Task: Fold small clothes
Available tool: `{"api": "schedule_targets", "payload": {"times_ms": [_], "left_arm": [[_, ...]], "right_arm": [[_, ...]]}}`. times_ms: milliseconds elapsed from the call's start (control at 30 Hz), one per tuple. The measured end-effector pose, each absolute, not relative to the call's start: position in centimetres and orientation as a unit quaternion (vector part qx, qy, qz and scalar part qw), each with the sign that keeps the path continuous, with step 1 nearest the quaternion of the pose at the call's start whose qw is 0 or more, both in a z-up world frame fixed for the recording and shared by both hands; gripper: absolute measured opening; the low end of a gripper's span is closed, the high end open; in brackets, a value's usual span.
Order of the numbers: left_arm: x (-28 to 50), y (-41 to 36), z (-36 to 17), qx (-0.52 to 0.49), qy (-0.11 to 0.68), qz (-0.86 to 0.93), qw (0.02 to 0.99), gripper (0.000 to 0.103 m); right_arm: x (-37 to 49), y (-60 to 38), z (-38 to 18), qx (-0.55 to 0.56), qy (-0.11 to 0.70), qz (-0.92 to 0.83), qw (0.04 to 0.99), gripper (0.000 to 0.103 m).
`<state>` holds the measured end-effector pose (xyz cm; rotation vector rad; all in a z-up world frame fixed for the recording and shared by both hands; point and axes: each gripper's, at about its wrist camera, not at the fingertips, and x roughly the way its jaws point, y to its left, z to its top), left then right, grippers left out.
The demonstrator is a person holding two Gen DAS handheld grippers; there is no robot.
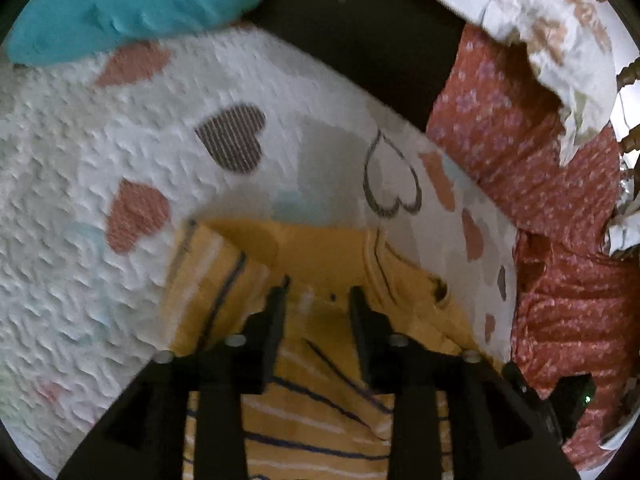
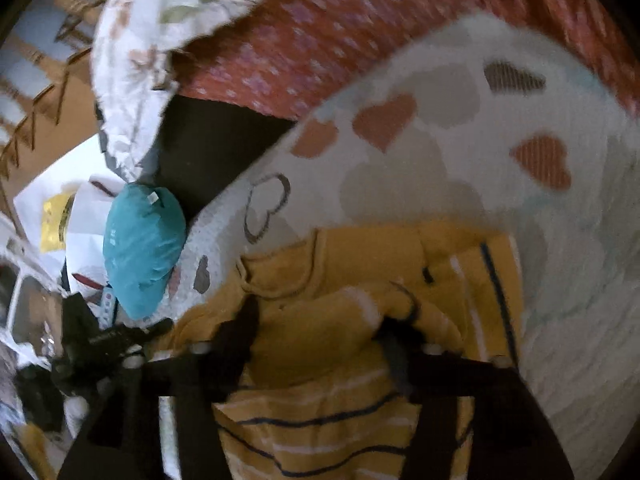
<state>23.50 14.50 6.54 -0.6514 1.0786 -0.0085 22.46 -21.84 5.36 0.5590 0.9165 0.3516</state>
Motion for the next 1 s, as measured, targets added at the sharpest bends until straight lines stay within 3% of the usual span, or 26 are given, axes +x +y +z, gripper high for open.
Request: {"api": "schedule_targets", "payload": {"times_ms": [200,533,700,800,900,1000], "left_arm": [[20.8,14.7,8.3,-0.293,0.491,-0.007,0.82,0.041],[20.9,7.4,5.4,-0.113,0.521,-0.041,0.845,0.042],[23.7,7.4,3.0,-0.03,0.533,0.063,0.843,0.042],[24.7,11.0,1.0,-0.11,0.56,0.09,0.816,0.031],[24.9,13.3,0.6,-0.179,0.558,0.081,0.807,0.03],[24.8,14.5,0.9,-0.221,0.557,0.065,0.798,0.03]], "right_arm": [[21.3,-22.3,5.8,0.289,0.419,0.167,0.844,0.067],[21.1,-23.4,5.9,0.328,0.417,0.212,0.821,0.07],[23.2,-18.7,2.4,0.276,0.5,0.274,0.773,0.069],[24.0,-19.7,1.6,0.237,0.491,0.196,0.815,0.069],[24.5,-22.5,2.4,0.218,0.452,0.124,0.856,0.068],[24.8,-26.0,2.8,0.281,0.436,0.1,0.849,0.068]]}}
